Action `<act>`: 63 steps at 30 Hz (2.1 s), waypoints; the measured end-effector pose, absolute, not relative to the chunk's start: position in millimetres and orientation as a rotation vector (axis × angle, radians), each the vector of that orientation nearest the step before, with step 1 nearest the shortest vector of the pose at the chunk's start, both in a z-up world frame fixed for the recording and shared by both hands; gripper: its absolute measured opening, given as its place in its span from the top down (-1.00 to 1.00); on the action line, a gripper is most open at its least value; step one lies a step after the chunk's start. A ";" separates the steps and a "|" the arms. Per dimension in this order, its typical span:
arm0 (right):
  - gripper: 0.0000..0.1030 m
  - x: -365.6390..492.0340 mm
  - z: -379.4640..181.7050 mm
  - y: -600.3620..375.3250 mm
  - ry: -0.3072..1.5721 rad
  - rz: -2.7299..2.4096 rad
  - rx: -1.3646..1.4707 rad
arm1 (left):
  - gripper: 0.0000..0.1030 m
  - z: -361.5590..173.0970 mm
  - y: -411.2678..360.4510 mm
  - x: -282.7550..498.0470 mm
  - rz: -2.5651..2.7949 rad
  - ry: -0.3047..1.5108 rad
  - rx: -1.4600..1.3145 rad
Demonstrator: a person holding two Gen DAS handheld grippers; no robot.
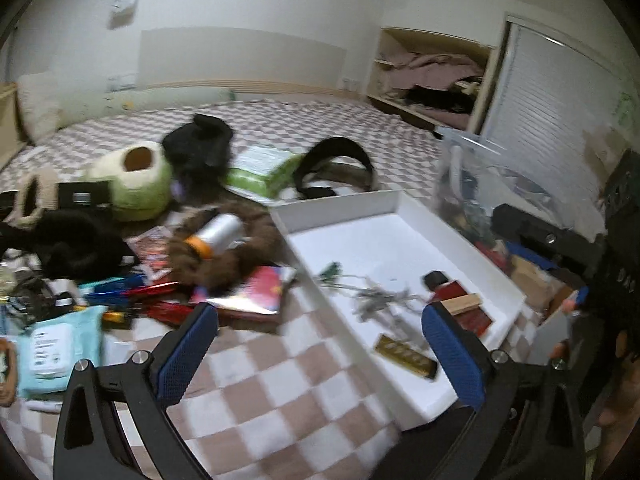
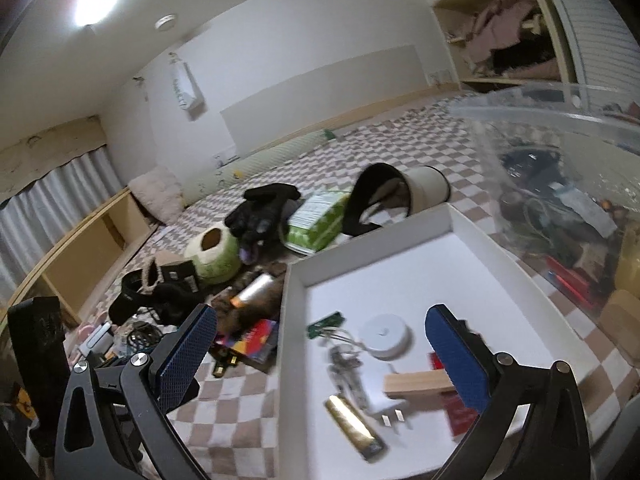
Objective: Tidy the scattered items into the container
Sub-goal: 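Move both grippers away from the tray toward the cluttered items, then lower the left gripper onto the white J-KING lighter and grasp it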
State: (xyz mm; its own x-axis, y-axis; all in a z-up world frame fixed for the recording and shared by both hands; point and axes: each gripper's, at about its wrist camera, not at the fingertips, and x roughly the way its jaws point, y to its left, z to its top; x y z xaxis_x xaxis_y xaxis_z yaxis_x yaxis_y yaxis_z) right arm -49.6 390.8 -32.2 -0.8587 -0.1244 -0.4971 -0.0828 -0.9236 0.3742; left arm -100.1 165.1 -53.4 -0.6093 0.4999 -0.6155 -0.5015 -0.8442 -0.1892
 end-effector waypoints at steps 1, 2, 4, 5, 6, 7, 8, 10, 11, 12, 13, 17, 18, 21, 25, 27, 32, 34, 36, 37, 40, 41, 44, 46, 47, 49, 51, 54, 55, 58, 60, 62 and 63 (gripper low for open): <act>-1.00 -52.3 -31.0 383.6 -0.597 -2.927 0.831 | -0.99 -54.5 156.2 -101.8 2.416 -0.003 -0.936; -1.00 -55.0 -29.7 376.5 -0.586 -2.909 0.834 | -0.99 -56.1 146.4 -104.0 2.421 -0.017 -0.958; -1.00 -60.4 -27.2 362.2 -0.563 -2.872 0.838 | -0.99 -60.1 127.1 -108.2 2.419 -0.038 -0.997; -1.00 -63.1 -25.9 355.0 -0.552 -2.854 0.840 | -0.99 -62.1 116.5 -109.8 2.425 -0.048 -1.010; -1.00 -65.3 -24.6 347.5 -0.535 -2.842 0.839 | -0.99 -64.1 105.2 -110.9 2.434 -0.057 -1.020; -1.00 -67.4 -23.2 339.1 -0.509 -2.837 0.838 | -0.99 -66.3 93.8 -111.7 2.446 -0.065 -1.029; -1.00 -70.2 -22.2 330.0 -0.479 -2.830 0.842 | -0.99 -68.6 82.4 -112.1 2.459 -0.073 -1.036; -1.00 -76.8 -21.5 311.9 -0.422 -2.807 0.859 | -0.99 -73.4 59.4 -112.4 2.499 -0.057 -1.058; -1.00 -79.4 -22.0 304.8 -0.402 -2.794 0.866 | -0.99 -75.7 50.4 -112.5 2.520 -0.040 -1.071; -1.00 -82.0 -23.1 297.8 -0.383 -2.780 0.874 | -0.99 -78.0 43.1 -112.7 2.538 -0.019 -1.085; -1.00 -84.7 -24.9 291.0 -0.367 -2.764 0.884 | -0.99 -80.2 35.9 -112.9 2.556 0.001 -1.099; -1.00 -97.5 -37.4 265.0 -0.327 -2.699 0.949 | -0.99 -95.3 9.9 -118.7 2.603 0.103 -1.215; -1.00 -100.1 -40.9 259.9 -0.325 -2.686 0.965 | -0.99 -99.9 4.4 -121.0 2.604 0.121 -1.252; -1.00 -107.6 -52.6 247.8 -0.343 -2.650 1.013 | -0.99 -115.6 -9.5 -130.1 2.590 0.205 -1.387; -1.00 -116.9 -67.5 234.0 -0.351 -2.614 1.074 | -0.99 -128.9 -26.4 -141.2 2.524 0.240 -1.528; -1.00 -122.5 -77.2 226.2 -0.322 -2.602 1.124 | -0.99 -131.7 -30.7 -143.5 2.502 0.267 -1.555; -1.00 -129.9 -96.7 216.3 -0.331 -2.564 1.203 | -0.99 -143.3 -33.4 -150.1 2.456 0.388 -1.599; -1.00 -131.2 -103.5 215.2 -0.357 -2.552 1.219 | -0.99 -150.6 -34.1 -154.7 2.437 0.411 -1.628; -1.00 -132.1 -108.4 214.3 -0.378 -2.538 1.232 | -0.99 -156.8 -36.4 -160.7 2.436 0.393 -1.655; -1.00 -132.1 -110.1 213.9 -0.383 -2.534 1.236 | -0.99 -159.7 -38.9 -163.4 2.443 0.362 -1.669; -1.00 -132.1 -114.7 212.9 -0.383 -2.528 1.245 | -0.99 -166.1 -46.6 -170.4 2.474 0.243 -1.702; -1.00 -132.7 -115.6 212.9 -0.385 -2.526 1.248 | -0.99 -167.1 -48.6 -171.5 2.490 0.204 -1.702; -1.00 -133.6 -119.0 213.8 -0.396 -2.518 1.256 | -0.99 -168.6 -53.0 -171.9 2.542 0.110 -1.687; -1.00 -133.3 -122.1 213.8 -0.406 -2.512 1.265 | -0.96 -168.6 -54.9 -170.4 2.578 0.062 -1.667; -1.00 -133.2 -123.7 213.5 -0.410 -2.509 1.269 | -0.96 -168.3 -55.9 -169.6 2.591 0.042 -1.658; -1.00 -132.9 -127.3 211.1 -0.409 -2.495 1.283 | -0.89 -166.3 -58.0 -166.8 2.609 0.020 -1.636; -1.00 -131.6 -130.7 205.5 -0.390 -2.479 1.294 | -0.70 -163.6 -60.8 -163.8 2.623 0.001 -1.617; -1.00 -129.3 -133.6 194.4 -0.335 -2.471 1.301 | -0.56 -159.5 -65.2 -158.1 2.628 -0.043 -1.588; -1.00 -129.3 -134.0 192.8 -0.326 -2.475 1.300 | -0.56 -159.0 -66.5 -157.4 2.629 -0.054 -1.581; -1.00 -130.6 -135.9 190.6 -0.312 -2.487 1.303 | -0.56 -157.4 -70.2 -153.9 2.618 -0.099 -1.563; -1.00 -134.0 -137.5 192.0 -0.321 -2.482 1.317 | -0.56 -156.2 -68.8 -152.1 2.608 -0.122 -1.549; -1.00 -137.8 -137.7 195.5 -0.342 -2.474 1.321 | -0.56 -155.1 -66.2 -150.6 2.597 -0.144 -1.535; -1.00 -139.7 -137.8 197.1 -0.352 -2.470 1.322 | -0.56 -154.5 -65.0 -149.8 2.592 -0.154 -1.527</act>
State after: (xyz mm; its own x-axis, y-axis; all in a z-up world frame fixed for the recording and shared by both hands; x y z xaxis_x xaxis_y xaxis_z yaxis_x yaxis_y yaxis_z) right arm -139.7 197.1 -137.8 -0.5226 -0.3873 -0.7596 0.1598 -0.9196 0.3589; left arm -149.8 -65.0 -154.5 -0.4796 0.1626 -0.8623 -0.0592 -0.9864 -0.1531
